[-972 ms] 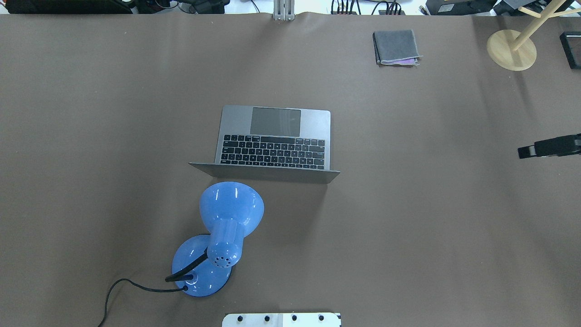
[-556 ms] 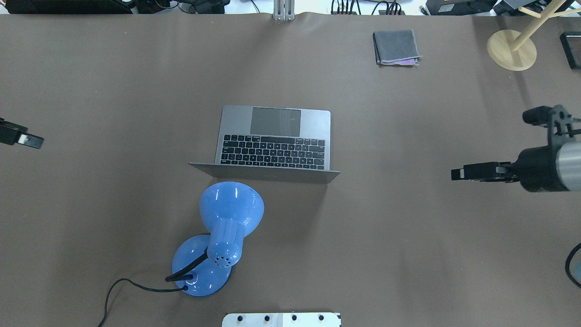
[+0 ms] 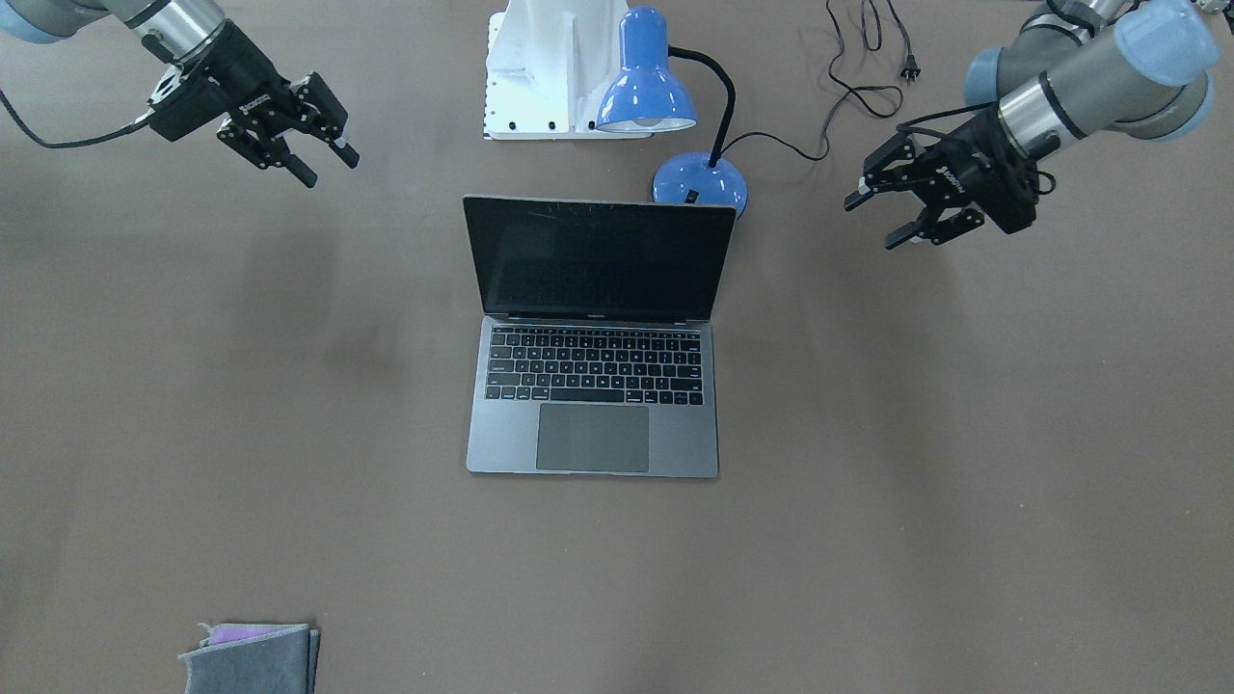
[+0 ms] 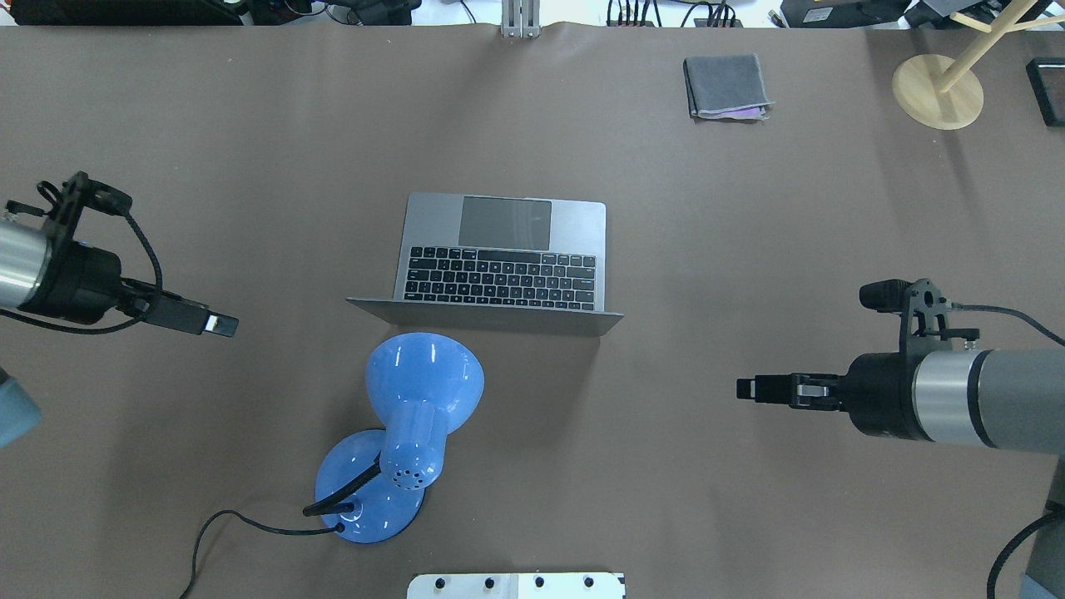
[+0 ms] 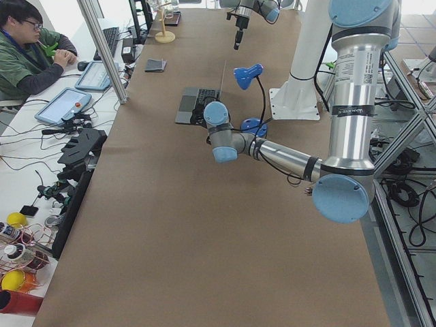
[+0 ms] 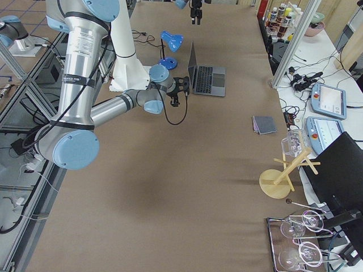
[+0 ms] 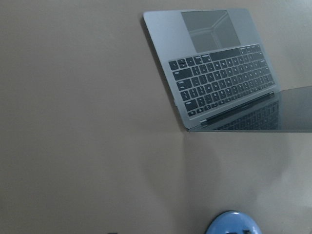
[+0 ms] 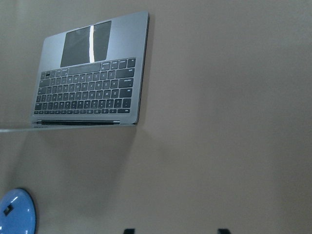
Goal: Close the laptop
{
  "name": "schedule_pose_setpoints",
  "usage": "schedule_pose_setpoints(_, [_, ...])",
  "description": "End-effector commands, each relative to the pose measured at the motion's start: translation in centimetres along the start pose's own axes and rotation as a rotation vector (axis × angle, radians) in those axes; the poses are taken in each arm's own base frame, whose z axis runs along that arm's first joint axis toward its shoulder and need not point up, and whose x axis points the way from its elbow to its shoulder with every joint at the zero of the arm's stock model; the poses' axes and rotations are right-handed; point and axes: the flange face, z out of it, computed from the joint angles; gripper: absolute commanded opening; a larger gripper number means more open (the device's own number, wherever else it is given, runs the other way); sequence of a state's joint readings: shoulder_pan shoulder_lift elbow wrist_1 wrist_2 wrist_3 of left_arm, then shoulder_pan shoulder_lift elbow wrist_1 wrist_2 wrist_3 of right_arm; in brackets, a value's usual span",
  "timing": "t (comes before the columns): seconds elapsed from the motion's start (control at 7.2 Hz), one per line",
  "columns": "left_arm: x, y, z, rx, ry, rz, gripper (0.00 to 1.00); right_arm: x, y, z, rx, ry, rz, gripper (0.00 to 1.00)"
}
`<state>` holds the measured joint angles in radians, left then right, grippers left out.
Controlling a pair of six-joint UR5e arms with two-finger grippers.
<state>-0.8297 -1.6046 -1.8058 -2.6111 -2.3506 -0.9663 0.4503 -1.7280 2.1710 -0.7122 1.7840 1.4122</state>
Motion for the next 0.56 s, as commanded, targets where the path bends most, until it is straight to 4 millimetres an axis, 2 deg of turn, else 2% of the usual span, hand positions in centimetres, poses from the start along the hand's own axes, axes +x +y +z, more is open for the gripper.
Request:
schedule_pose_setpoints(0.0, [2.3, 0.6, 2.7, 0.02, 0.034, 0.007, 0.0, -4.6, 0.6, 1.4, -0.001, -0.061, -0.002, 0.0])
schedule_pose_setpoints(0.14, [4.5, -0.3, 3.7, 0.023, 0.071, -0.028, 0.0, -7.7, 0.7, 2.5, 0.002, -0.083, -0.01, 0.0])
schedule_pose_setpoints(0.28, [6.7, -0.9, 5.0, 0.012, 0.105, -0.053, 0.0, -9.7, 0.5, 3.3, 0.016, -0.07, -0.008, 0.0])
schedule_pose_setpoints(0.42, [7.3, -0.2, 6.0, -0.004, 0.112, -0.06, 0.0, -11.4, 0.7, 3.9, 0.027, -0.072, 0.019, 0.0])
